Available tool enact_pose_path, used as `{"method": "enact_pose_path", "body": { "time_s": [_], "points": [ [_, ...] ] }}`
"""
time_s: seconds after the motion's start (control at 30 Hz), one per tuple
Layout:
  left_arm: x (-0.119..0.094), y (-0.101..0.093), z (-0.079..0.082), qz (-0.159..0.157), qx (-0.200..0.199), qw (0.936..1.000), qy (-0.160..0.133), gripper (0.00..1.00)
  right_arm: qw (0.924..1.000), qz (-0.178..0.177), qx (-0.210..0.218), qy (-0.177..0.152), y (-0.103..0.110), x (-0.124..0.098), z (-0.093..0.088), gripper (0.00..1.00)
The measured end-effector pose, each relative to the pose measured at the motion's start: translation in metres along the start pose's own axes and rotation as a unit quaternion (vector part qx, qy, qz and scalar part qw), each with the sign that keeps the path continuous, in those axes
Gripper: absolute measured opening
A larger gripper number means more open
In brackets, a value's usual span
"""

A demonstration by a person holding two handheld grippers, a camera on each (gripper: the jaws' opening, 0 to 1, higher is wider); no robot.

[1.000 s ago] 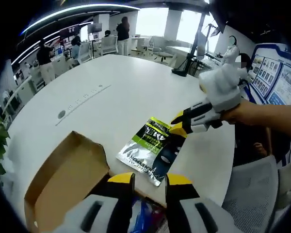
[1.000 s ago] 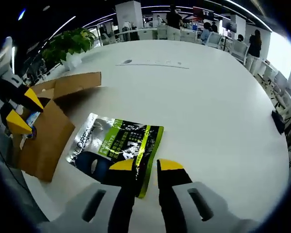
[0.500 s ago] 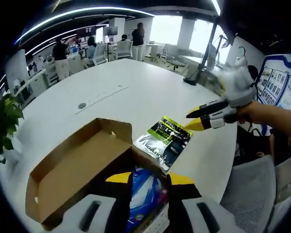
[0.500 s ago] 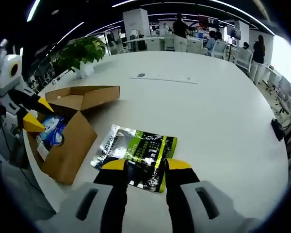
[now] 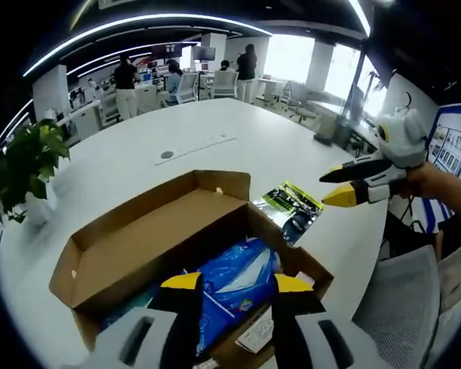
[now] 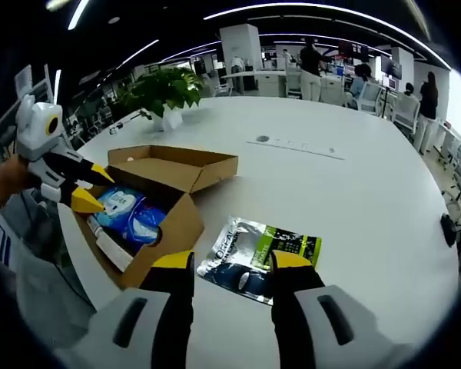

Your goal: Operate the shoe box by opening the lid, removing the specified soft item, and placing it in the target area until the item is outside and the box remains undamaged.

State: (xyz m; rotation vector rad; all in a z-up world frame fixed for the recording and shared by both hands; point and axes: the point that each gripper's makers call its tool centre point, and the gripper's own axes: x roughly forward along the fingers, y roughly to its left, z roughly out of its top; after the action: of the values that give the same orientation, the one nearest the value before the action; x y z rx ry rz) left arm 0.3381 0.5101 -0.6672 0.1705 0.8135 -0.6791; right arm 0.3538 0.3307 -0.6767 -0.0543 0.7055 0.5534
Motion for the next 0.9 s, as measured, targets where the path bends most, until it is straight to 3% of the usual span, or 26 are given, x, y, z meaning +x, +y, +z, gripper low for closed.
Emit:
{"method": "enact_pose_path", "body": {
  "time_s": [0.27, 0.9],
  "points": [
    [-0.024, 0.022, -0.016, 0.036, -0.018, 0.999, -0.02, 0.42, 0.9992, 0.035, -0.019, -0.003, 0.032, 0.009, 0.012, 0.38],
    [-0.067, 0.054, -0.06, 0.067, -0.062, 0.9949, -0.041, 0.63, 0.9888, 0.14, -0.051, 0.004, 0.123, 0.051, 0.035, 0.38]
  ]
}}
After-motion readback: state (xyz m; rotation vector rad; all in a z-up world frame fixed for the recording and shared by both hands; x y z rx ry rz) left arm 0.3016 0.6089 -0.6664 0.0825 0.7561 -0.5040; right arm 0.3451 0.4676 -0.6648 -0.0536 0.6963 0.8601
